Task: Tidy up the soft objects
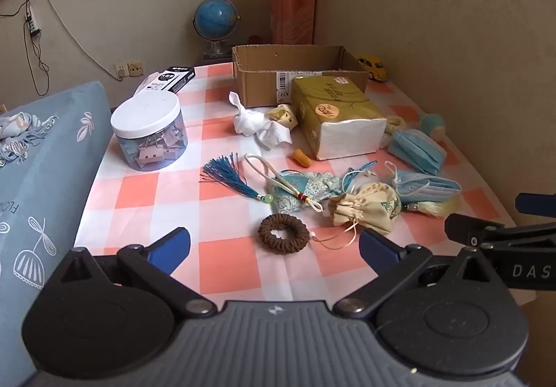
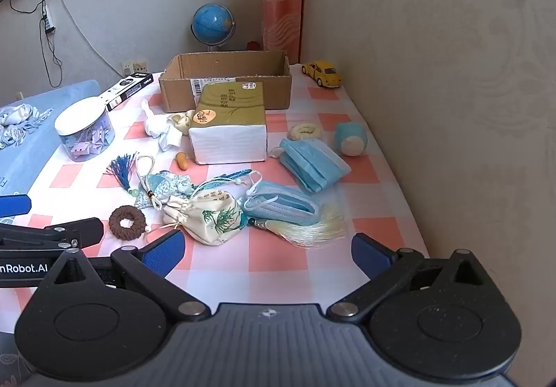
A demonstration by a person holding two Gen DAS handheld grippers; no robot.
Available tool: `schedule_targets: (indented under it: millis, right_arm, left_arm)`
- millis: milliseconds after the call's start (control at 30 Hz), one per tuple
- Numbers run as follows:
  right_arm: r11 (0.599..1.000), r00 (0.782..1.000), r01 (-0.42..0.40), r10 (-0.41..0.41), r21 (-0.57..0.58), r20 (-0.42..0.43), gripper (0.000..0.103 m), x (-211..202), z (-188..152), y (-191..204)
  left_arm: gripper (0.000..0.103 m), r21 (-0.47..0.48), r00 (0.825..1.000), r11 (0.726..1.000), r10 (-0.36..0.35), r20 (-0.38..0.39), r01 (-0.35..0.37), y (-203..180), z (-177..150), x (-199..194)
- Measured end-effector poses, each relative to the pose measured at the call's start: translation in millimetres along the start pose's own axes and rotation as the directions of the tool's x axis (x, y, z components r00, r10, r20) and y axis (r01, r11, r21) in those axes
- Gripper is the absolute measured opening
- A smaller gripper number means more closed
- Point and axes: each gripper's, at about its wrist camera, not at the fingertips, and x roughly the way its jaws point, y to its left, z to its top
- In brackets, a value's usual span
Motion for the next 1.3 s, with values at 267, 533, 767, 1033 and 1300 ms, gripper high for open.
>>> schedule_targets:
  millis: [267,533,767,1033,1300]
  right_arm:
    - [1.0,1.0,0.0,0.0,0.0,0.004,0.103,-0.1,0.4,0.1]
    - [1.0,1.0,0.01,-0.01,-0.009,0.004,0.103,-1.5,0.7,1.5]
    - [1.0,1.0,0.01,-0.01,-0.009,0.005,0.103,-0.3,1.2,0.0]
    - [1.0,1.0,0.012,-0.012,-0.011,0.008,0.103,-3.4,0.5,0.4]
    - [1.0,1.0,0.013,-0.013,-0.012,0.009,0.103,-3.1,0.9,-0.5]
  left_arm:
    - [0.103,0.013,1.0,1.0,0.025,0.01,-0.025,0.7,0.8,-2.1]
    - [0.103,0.009,1.0,1.0,0.013,0.002,-0.013,-2.4,-0.3,-1.9]
    - [0.103,0.01,1.0,1.0,0.013,0.002,-0.014,-3.8,-0.5,-0.7]
    - [0.103,0.01,1.0,1.0,0.013,0.003,-0.013,-3.2,-0.2,-0.2]
    - [0.103,0.009,1.0,1.0,0.013,0.002,-0.013,-3.4,-0.1,-0.5]
